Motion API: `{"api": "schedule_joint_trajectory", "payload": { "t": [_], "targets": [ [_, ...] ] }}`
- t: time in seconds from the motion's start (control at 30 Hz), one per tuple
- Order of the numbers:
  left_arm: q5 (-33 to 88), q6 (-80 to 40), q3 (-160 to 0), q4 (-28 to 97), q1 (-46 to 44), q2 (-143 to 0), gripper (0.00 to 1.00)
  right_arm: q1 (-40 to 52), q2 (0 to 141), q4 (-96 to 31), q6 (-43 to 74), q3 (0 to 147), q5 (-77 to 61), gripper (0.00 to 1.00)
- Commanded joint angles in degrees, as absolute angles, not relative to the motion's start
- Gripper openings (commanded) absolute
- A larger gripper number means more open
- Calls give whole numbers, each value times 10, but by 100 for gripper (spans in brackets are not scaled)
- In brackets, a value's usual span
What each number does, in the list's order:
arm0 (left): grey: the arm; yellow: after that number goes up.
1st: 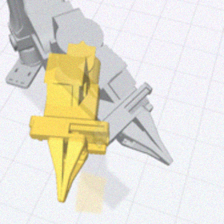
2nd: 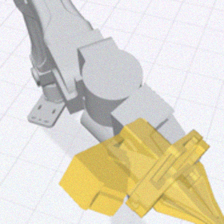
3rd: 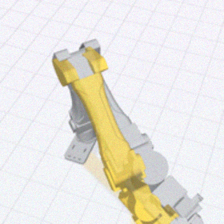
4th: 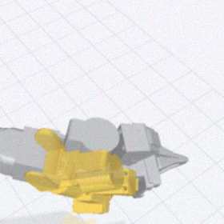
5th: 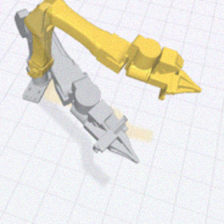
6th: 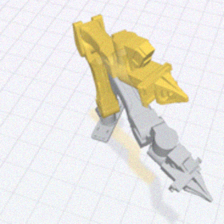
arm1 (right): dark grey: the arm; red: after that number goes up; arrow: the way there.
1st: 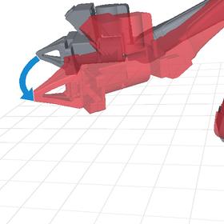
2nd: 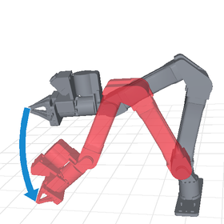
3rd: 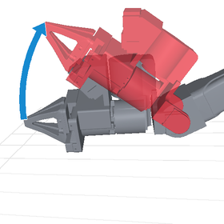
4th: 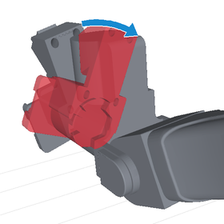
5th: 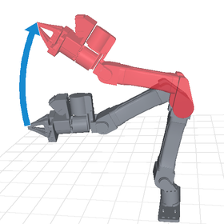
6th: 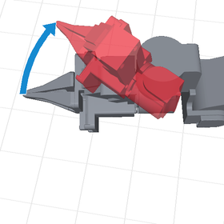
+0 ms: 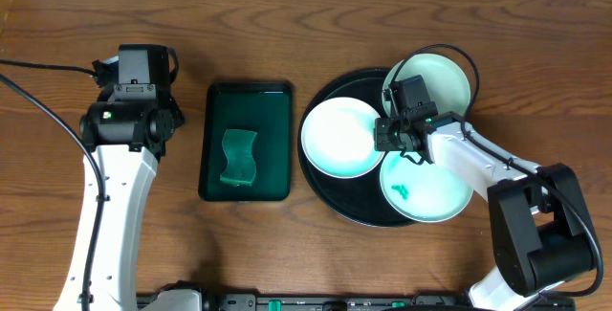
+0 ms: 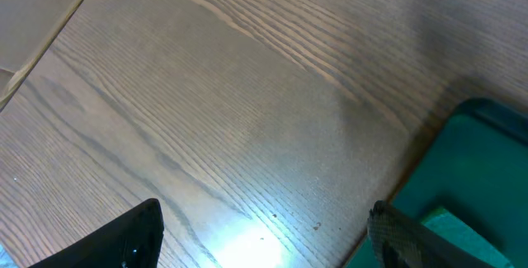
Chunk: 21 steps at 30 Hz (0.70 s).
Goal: Clean dirty plates on tray and stack at the side
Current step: 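Lift the scrubbed white plate by its rim with the right gripper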
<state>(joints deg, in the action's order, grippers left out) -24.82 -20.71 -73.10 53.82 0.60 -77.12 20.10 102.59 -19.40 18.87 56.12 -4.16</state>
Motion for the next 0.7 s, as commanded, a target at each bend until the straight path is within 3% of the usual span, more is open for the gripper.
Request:
{"api": "schedule_joint_trajectory", "payload": {
  "t": [0.0,0.13,0.2,0.33,0.67],
  "targets": [
    [-262,-200,-734,542,8,-764,80,203,1019,-195,186,569,-45,4],
    [-262,-200,-734,542,8,-764,80,203,1019,-195,186,569,-45,16],
    [-262,-200,-734,542,8,-764,80,203,1019,-195,186,569,-45,15],
    [-262,-200,-734,542,8,-764,79,203,1019,-195,186,569,-42,4],
    [-262,-200,-734,542,8,-764,79,200,1017,-192,186,573,-49,1]
  ]
}}
